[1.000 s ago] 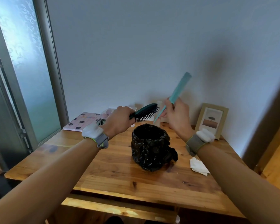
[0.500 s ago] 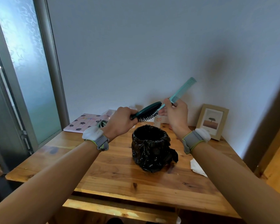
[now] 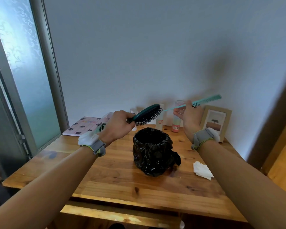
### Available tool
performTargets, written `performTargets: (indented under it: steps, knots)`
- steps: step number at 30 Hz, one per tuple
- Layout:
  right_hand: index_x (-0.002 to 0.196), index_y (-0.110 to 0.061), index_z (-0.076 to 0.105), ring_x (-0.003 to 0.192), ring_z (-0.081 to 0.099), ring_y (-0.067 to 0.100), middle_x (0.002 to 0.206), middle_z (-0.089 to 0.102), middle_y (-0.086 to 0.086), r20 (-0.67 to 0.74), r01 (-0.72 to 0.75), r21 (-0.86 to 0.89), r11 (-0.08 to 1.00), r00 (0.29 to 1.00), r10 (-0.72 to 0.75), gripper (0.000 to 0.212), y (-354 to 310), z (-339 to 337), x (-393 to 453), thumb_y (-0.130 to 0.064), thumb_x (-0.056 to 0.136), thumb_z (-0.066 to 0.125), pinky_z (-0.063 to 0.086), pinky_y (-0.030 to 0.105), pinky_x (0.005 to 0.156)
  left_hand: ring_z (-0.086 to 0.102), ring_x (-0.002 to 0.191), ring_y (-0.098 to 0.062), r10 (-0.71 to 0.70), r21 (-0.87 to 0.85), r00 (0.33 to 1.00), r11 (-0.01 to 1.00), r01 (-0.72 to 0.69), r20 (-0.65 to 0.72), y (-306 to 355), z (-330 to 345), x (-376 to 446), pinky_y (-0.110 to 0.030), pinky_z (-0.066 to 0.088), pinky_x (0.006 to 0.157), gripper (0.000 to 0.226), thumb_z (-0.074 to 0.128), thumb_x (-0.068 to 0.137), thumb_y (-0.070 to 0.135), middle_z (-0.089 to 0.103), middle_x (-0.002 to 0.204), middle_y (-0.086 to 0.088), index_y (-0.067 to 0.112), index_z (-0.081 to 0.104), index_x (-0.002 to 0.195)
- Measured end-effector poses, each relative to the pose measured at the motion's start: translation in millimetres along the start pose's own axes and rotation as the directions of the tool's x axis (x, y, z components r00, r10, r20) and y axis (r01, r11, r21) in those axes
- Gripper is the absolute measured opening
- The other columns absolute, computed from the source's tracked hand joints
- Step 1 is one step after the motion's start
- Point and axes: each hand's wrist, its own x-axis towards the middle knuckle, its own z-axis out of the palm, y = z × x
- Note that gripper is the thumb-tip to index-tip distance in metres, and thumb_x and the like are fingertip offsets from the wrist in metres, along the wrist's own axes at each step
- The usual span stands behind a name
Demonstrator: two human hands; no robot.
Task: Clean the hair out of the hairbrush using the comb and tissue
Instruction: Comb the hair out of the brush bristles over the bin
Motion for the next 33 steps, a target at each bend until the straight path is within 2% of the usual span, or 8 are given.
performTargets:
  steps: [4, 7, 15, 20, 24, 27, 29, 33]
  knots:
    - [0.119, 0.015, 0.053, 0.050, 0.069, 0.019, 0.076, 0.064, 0.021, 0.100, -0.077, 0.028, 0.997, 0.992, 0.074, 0.036, 2, 8, 3, -0.017, 0.104, 0.045, 0.058, 0.027, 0.049, 0.048, 0.046, -0.003, 0.020, -0.021, 1.000, 1.000, -0.020, 0.001, -1, -1, 0, -0.018, 0.039, 0.051, 0.036, 0.058, 0.085, 0.008, 0.067, 0.066, -0.001, 0.020, 0.076, 0.113]
    - [0.120, 0.012, 0.052, 0.050, 0.069, 0.018, 0.075, 0.064, 0.019, 0.136, -0.103, 0.012, 0.995, 0.986, 0.101, 0.034, 1, 8, 5, -0.017, 0.104, 0.045, 0.059, 0.027, 0.050, 0.050, 0.048, 0.005, 0.013, -0.009, 1.000, 1.000, -0.014, -0.011, -5, -3, -2, -0.009, 0.034, 0.050, 0.034, 0.059, 0.085, 0.008, 0.055, 0.057, 0.018, 0.019, 0.077, 0.112]
    - [0.100, 0.001, 0.048, 0.060, 0.063, 0.029, 0.074, 0.056, 0.018, 0.254, -0.108, -0.007, 0.994, 0.961, 0.107, 0.014, 3, 20, -13, -0.012, 0.104, 0.045, 0.062, 0.032, 0.054, 0.041, 0.044, -0.006, 0.059, -0.054, 0.997, 0.997, -0.062, -0.043, 3, 0, 3, -0.025, 0.037, 0.053, 0.032, 0.058, 0.086, 0.010, 0.054, 0.056, 0.003, 0.023, 0.077, 0.109]
    - [0.079, -0.003, 0.051, 0.060, 0.064, 0.025, 0.071, 0.056, 0.015, 0.281, -0.108, 0.018, 0.994, 0.955, 0.099, 0.025, 10, 19, -23, -0.010, 0.102, 0.049, 0.061, 0.028, 0.054, 0.038, 0.044, -0.008, 0.044, -0.065, 0.998, 0.997, -0.047, -0.042, 4, 3, 4, -0.025, 0.037, 0.052, 0.028, 0.058, 0.087, 0.010, 0.059, 0.059, -0.001, 0.019, 0.078, 0.105]
    - [0.082, -0.004, 0.051, 0.047, 0.067, 0.014, 0.073, 0.056, 0.019, 0.345, -0.010, -0.079, 0.997, 0.938, 0.037, 0.020, 17, 15, -32, -0.008, 0.102, 0.051, 0.059, 0.024, 0.050, 0.043, 0.044, -0.006, 0.033, -0.050, 0.999, 0.998, -0.035, -0.044, 5, 4, 2, -0.024, 0.037, 0.052, 0.030, 0.058, 0.085, 0.010, 0.054, 0.057, 0.004, 0.020, 0.078, 0.105]
    - [0.096, 0.002, 0.055, 0.051, 0.068, 0.016, 0.083, 0.063, 0.025, 0.373, 0.088, -0.200, 0.976, 0.928, -0.007, 0.012, 24, 10, -35, -0.009, 0.101, 0.052, 0.062, 0.027, 0.055, 0.043, 0.044, -0.007, 0.014, -0.033, 0.999, 0.999, -0.015, -0.031, 3, 4, 2, -0.026, 0.041, 0.052, 0.032, 0.058, 0.085, 0.010, 0.059, 0.059, 0.001, 0.021, 0.077, 0.108]
    - [0.106, 0.006, 0.057, 0.057, 0.070, 0.019, 0.089, 0.068, 0.026, 0.361, 0.162, -0.323, 0.932, 0.932, -0.037, 0.021, 29, 3, -36, -0.014, 0.101, 0.054, 0.062, 0.029, 0.058, 0.049, 0.050, -0.015, 0.005, -0.023, 1.000, 1.000, -0.005, -0.018, 1, 3, 1, -0.032, 0.047, 0.055, 0.032, 0.057, 0.085, 0.009, 0.066, 0.065, -0.008, 0.020, 0.077, 0.107]
    - [0.101, -0.005, 0.059, 0.055, 0.070, 0.019, 0.077, 0.069, 0.019, 0.293, 0.345, -0.377, 0.860, 0.925, -0.243, 0.019, 30, -6, -42, -0.021, 0.103, 0.050, 0.062, 0.030, 0.058, 0.055, 0.056, -0.024, -0.008, 0.009, 1.000, 1.000, 0.008, -0.017, -3, 2, 1, -0.033, 0.048, 0.058, 0.032, 0.056, 0.085, 0.009, 0.069, 0.070, -0.012, 0.019, 0.077, 0.108]
